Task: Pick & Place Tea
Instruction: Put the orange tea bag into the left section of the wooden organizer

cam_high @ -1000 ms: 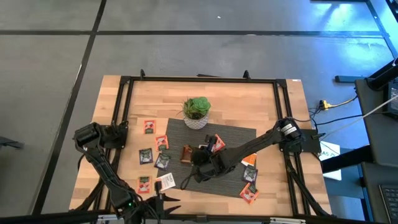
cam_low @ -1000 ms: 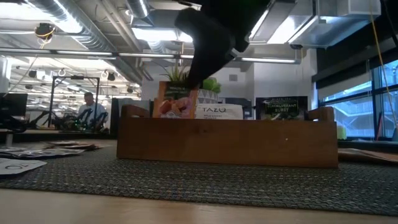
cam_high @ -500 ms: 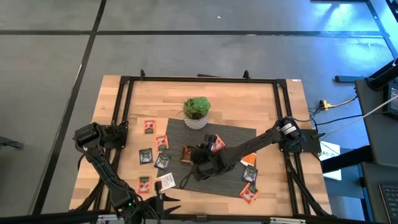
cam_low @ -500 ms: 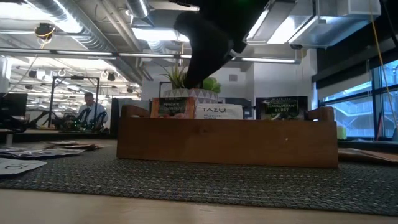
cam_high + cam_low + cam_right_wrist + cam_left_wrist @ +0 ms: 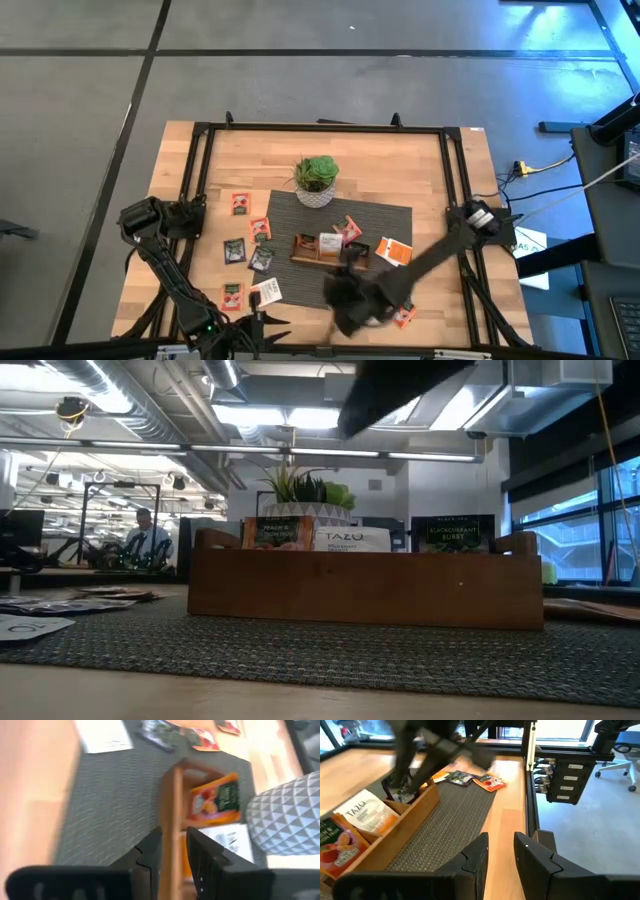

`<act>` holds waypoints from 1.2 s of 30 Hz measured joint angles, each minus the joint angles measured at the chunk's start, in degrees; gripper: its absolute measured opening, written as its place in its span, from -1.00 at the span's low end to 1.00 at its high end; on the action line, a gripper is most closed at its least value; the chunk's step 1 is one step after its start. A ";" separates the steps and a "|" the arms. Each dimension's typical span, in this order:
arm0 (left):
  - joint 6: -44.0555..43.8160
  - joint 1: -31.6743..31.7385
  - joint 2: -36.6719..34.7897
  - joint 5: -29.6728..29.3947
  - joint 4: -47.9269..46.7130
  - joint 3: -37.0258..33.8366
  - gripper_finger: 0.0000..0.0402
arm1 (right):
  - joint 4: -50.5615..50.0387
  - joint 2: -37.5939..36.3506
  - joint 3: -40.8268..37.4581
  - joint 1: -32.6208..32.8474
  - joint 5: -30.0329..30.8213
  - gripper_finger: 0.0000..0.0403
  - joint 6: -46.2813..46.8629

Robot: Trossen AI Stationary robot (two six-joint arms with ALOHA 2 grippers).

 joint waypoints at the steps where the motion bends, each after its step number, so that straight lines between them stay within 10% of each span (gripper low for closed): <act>1: -0.43 0.25 0.06 0.53 0.10 0.00 -0.56 | -0.69 -0.65 -0.32 1.45 -0.02 -0.57 1.13; 11: -1.46 6.60 3.75 12.13 2.92 0.04 -0.56 | -8.32 -2.59 -8.46 12.34 -5.67 -0.64 25.29; 19: 15.11 14.85 9.83 28.54 23.84 1.54 -0.56 | -9.56 -10.36 -15.40 19.74 -10.38 -0.74 43.54; 36: 27.92 25.89 33.66 36.26 8.96 38.17 -0.56 | 8.77 -23.41 -39.50 30.32 -15.87 -0.80 66.15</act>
